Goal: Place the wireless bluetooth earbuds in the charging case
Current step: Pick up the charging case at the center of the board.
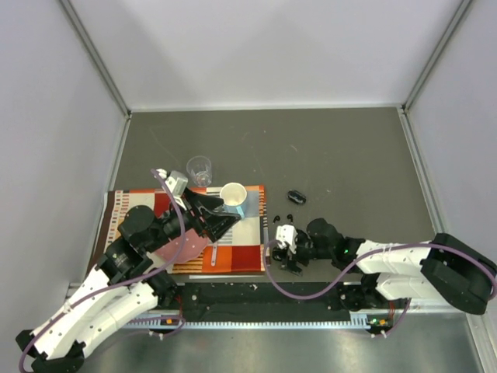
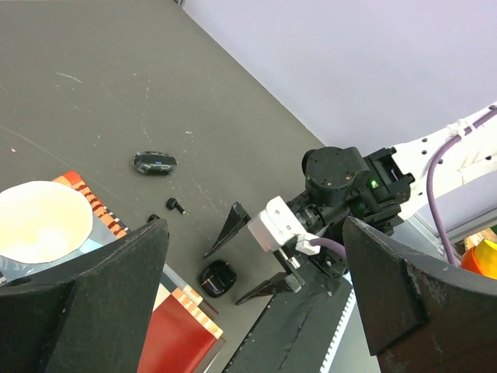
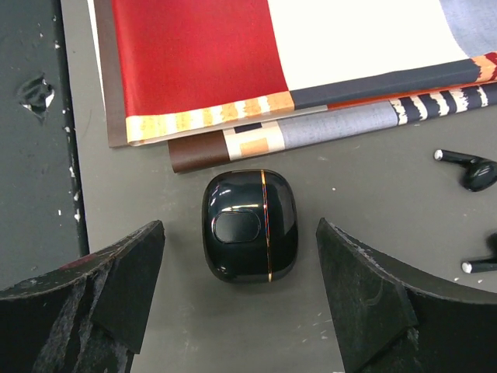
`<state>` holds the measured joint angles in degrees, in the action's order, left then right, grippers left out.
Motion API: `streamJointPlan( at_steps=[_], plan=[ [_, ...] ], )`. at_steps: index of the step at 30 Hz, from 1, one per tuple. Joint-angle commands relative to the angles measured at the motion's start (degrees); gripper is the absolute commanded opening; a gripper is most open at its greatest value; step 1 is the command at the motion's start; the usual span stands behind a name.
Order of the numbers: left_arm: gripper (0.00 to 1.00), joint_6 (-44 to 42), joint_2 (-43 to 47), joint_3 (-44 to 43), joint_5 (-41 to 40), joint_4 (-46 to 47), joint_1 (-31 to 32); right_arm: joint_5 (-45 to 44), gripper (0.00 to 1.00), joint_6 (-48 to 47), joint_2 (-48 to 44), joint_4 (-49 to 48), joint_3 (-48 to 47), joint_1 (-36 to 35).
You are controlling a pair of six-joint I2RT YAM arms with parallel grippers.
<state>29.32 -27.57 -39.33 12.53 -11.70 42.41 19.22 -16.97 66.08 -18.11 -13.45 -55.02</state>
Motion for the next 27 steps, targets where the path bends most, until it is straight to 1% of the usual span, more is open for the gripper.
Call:
streamJointPlan(
  at_steps=[1,7,10,15,19,24,27],
  plan=[
    [0.98,-1.2,1.2,0.2,-1.0,0.5,-0.1,1.3,0.78,-1.7,2.6,-6.3,-0.1,-0.5],
    [0.98,-0.8,1.4,0.0,-1.9,-1.0,-0.1,-0.5,0.74,-0.8,2.6,-7.5,0.4,-0.3],
    [0.98,0.3,1.2,-0.6,-3.6,-1.9,-0.1,-0.2,0.63,-0.6,2.4,-7.7,0.6,0.2],
    [0.98,-0.1,1.6,-1.0,-1.5,-0.9,-0.1,1.2,0.64,-0.7,2.1,-7.0,0.4,0.4],
    [0.98,-0.2,2.3,-0.7,-1.7,-0.4,-0.1,2.3,0.66,-0.9,3.2,-5.6,-0.5,0.4],
    [0.98,-0.6,2.1,-0.6,-0.8,-0.5,-0.1,1.3,0.66,1.6,6.3,-2.1,-4.2,0.4],
    [0.98,-0.8,1.6,-0.8,-0.6,-1.0,-0.1,0.3,0.65,3.1,7.1,-1.7,-5.0,0.4]
  ],
)
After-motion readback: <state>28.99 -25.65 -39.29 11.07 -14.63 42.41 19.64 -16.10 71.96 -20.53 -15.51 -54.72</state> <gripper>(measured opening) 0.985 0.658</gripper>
